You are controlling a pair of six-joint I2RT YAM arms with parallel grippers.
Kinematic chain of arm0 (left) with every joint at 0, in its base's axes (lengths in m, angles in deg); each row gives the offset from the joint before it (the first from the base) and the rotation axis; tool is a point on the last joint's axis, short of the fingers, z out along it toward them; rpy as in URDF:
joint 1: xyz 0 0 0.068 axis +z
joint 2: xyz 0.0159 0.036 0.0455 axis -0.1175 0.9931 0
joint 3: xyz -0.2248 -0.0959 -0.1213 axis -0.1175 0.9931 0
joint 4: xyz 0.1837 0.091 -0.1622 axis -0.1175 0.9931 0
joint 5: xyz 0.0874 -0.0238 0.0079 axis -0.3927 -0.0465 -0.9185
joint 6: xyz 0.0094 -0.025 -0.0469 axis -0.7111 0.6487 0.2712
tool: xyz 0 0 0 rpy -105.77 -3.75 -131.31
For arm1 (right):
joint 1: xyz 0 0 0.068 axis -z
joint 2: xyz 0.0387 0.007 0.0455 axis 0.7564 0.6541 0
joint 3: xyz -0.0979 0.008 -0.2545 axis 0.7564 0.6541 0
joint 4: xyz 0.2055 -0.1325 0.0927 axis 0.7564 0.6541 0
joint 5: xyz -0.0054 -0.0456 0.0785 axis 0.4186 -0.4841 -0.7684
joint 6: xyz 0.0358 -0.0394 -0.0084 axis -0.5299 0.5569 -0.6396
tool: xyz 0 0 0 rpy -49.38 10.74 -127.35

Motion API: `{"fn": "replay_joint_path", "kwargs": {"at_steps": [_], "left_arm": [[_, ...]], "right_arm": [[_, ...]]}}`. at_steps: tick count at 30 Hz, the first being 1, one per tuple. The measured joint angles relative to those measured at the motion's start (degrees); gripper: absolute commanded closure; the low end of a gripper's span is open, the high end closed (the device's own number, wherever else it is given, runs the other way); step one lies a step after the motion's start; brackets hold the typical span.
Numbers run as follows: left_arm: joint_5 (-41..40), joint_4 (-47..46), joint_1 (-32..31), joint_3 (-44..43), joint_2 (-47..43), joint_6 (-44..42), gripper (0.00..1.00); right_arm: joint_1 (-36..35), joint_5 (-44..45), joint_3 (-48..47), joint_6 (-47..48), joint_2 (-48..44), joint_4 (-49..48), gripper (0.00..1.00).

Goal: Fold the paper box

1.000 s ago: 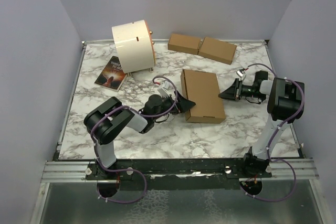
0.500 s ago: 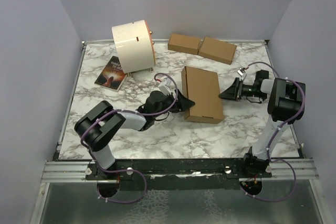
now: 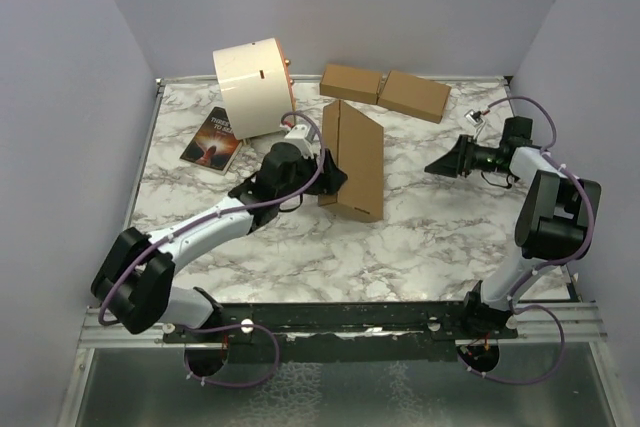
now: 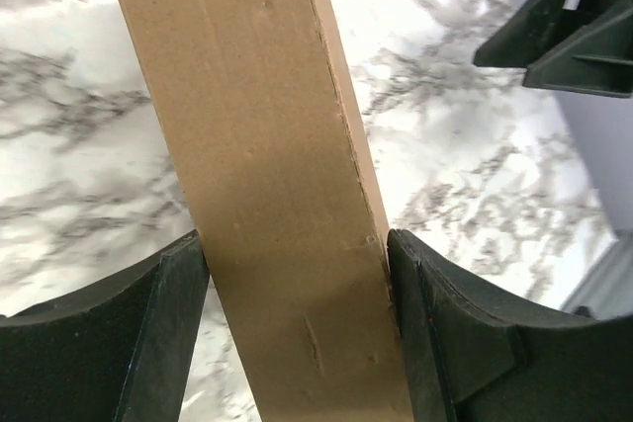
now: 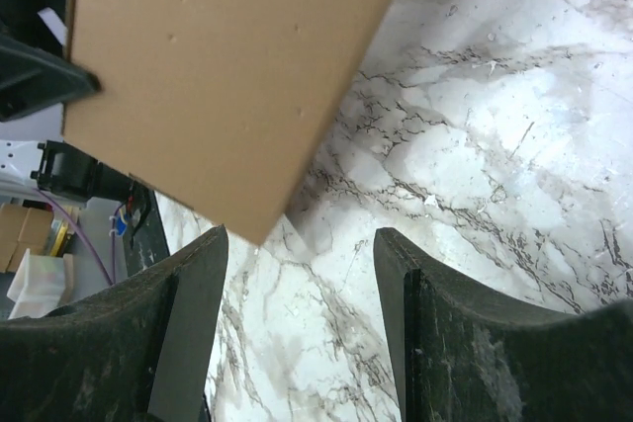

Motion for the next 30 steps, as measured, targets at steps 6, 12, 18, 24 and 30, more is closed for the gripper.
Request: {"fn": "replay_joint_path", "kwargs": {"at_steps": [6,12,18,24,30], "left_arm": [[-8.79,23.19,0.0,-12.7,-2.29,-12.22,0.68],[-18.62,42.23,-0.07,-22.71,-2.19,-22.25,0.7],[-26.93,52.41,-2.58,-30.62,0.15,-27.96,0.69],[-30.25,54.95,-8.74,-32.04,6.88,-28.96,0.47],[-32.85,54.75,-15.76,-36.52,13.77,-27.89,0.09]], "right_arm": [[0.02,0.66,0.0,0.04,0.02,0.09,0.39],[0.11,0.87,0.0,0.07,0.02,0.09,0.39],[0.11,0.96,0.0,0.07,0.02,0.09,0.39],[0.11,1.14,0.0,0.22,0.02,0.09,0.39],[0.11,1.4,0.0,0.7,0.02,0.24,0.39]]}}
